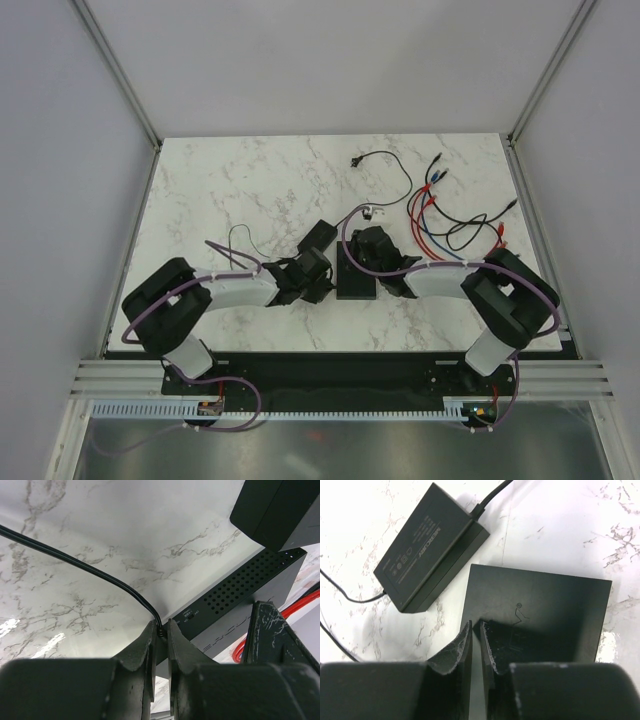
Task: Pull the plug from the switch port
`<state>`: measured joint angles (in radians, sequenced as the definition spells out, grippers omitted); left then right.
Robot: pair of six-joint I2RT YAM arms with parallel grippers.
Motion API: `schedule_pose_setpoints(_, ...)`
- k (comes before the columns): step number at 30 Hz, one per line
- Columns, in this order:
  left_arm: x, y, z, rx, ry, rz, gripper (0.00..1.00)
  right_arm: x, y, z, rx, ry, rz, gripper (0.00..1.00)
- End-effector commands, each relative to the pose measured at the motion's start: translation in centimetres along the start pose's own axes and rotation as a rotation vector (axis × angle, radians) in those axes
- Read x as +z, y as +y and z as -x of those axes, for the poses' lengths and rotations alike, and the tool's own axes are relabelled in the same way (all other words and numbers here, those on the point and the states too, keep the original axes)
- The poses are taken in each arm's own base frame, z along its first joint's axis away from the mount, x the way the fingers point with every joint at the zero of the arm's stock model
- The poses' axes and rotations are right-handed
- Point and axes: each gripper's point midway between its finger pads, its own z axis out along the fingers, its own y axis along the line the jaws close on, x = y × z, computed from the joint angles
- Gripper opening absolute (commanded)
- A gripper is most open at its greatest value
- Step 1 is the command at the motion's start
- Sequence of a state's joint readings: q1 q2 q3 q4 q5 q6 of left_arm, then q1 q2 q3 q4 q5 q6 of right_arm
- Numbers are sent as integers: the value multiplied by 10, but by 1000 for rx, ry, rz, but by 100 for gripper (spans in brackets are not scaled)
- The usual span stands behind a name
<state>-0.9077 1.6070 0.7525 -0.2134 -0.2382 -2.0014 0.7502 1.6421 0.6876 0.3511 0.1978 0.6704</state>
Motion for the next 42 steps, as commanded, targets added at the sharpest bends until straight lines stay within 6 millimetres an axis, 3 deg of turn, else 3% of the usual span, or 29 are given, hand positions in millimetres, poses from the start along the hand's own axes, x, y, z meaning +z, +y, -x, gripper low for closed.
schedule_pose_setpoints(1, 3, 44, 19, -189, -79, 152, 2, -8, -65, -65, -43, 205, -249, 18)
schedule_pose_setpoints(6, -4, 35, 25, -222, -101, 97, 2, -6, -67, -66, -43, 211, -265, 15)
schedule_pose_setpoints(13, -2, 55, 32, -258, -123, 112, 2, -1, -67, -73, -53, 248, -271, 14)
schedule_pose_setpoints(18, 3, 55, 29, -233, -114, 102, 2, 1, -65, -73, -59, 254, -256, 14)
schedule_pose_setpoints(23, 8, 51, 22, -193, -100, 105, 2, -10, -31, -64, -171, 229, -128, 24)
schedule_pose_setpoints(25, 8, 53, 22, -183, -97, 111, 2, -18, -16, -64, -206, 233, -83, 34)
schedule_pose_setpoints(28, 7, 53, 17, -184, -77, 113, 2, -26, -15, -67, -253, 282, -112, 38)
schedule_pose_setpoints(30, 6, 52, 16, -190, -70, 111, 2, -37, -29, -71, -291, 327, -192, 40)
schedule_pose_setpoints(32, 6, 51, 14, -195, -63, 108, 2, -45, -30, -72, -326, 348, -229, 49)
schedule_pose_setpoints(35, 6, 50, 11, -198, -45, 96, 2, -51, -34, -63, -347, 336, -302, 52)
schedule_pose_setpoints(42, 4, 52, 10, -205, -25, 73, 2, -45, -31, -62, -388, 365, -367, 56)
